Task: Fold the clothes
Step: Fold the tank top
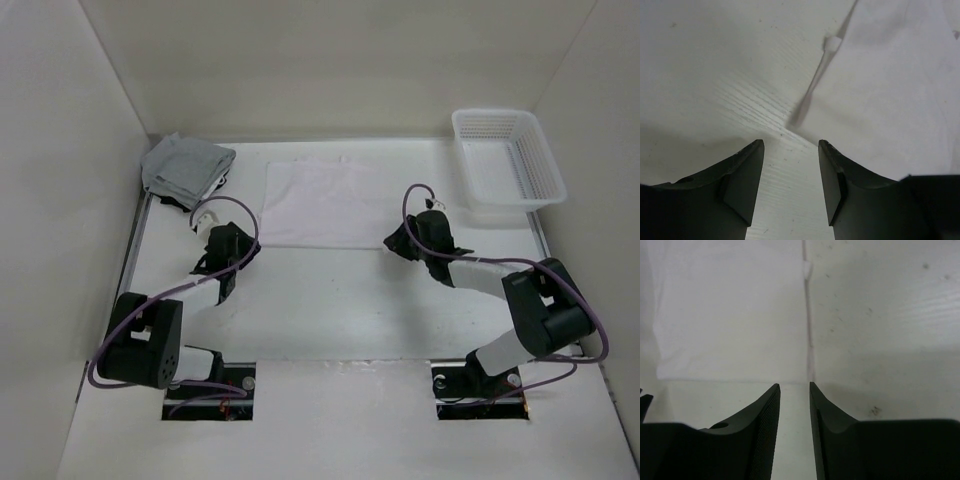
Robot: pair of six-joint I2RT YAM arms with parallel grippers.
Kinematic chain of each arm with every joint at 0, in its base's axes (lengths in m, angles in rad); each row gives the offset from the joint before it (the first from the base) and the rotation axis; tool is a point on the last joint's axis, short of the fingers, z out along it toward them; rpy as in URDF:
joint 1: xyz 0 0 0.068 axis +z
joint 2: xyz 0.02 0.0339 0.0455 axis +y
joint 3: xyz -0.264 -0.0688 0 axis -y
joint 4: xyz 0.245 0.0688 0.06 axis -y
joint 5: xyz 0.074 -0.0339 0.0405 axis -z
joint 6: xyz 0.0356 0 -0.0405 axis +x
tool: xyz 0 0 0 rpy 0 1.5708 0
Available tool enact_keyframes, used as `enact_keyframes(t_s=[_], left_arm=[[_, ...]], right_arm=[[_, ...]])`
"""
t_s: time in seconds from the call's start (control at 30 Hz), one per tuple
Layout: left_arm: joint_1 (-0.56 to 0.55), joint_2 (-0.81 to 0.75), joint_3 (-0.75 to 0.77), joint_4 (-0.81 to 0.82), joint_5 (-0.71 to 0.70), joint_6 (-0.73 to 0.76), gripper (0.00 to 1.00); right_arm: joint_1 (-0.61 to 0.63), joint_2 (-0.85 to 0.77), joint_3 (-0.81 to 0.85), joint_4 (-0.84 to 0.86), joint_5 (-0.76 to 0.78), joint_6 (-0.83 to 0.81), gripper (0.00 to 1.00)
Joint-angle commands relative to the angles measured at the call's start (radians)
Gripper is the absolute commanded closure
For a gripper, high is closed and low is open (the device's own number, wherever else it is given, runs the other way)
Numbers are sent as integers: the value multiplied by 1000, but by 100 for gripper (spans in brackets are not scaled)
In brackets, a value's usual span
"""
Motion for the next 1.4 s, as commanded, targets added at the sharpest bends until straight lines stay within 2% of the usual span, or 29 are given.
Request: enact_keyframes(t_s=[0.0, 0.27, 0.37, 0.5, 0.73, 0.93, 1.03, 1.07, 1.13, 1.23, 1.37], left_arm=[[24, 47, -1, 62, 107, -63, 54], [73, 218, 2, 214, 181, -144, 56], [71, 255, 15, 240, 179, -159, 73], [64, 261, 18, 245, 179, -165, 88], [65, 275, 18, 249, 179, -169, 95], [60, 275, 18, 258, 173, -169, 96], [60, 266, 16, 260, 169, -169, 97], [60, 262, 15, 263, 167, -169, 97], [60, 252, 13, 266, 167, -169, 99], [56, 206, 9, 263, 167, -169, 100], [34, 12, -21, 185, 161, -153, 100]], right_arm=[[-2, -35, -78, 121, 39, 27, 64], [-2, 7, -136, 228, 30, 90, 59], [-6, 40, -141, 262, 38, 111, 59], [-8, 64, -152, 290, 50, 174, 58], [-6, 139, -127, 342, 30, 223, 58], [-12, 210, -87, 360, -5, 251, 67], [-17, 230, -80, 368, -11, 271, 80], [-15, 230, -81, 374, -7, 272, 87], [-12, 224, -89, 388, -5, 269, 93], [-12, 183, -107, 415, -7, 265, 99], [-12, -4, -181, 393, -22, 245, 100]])
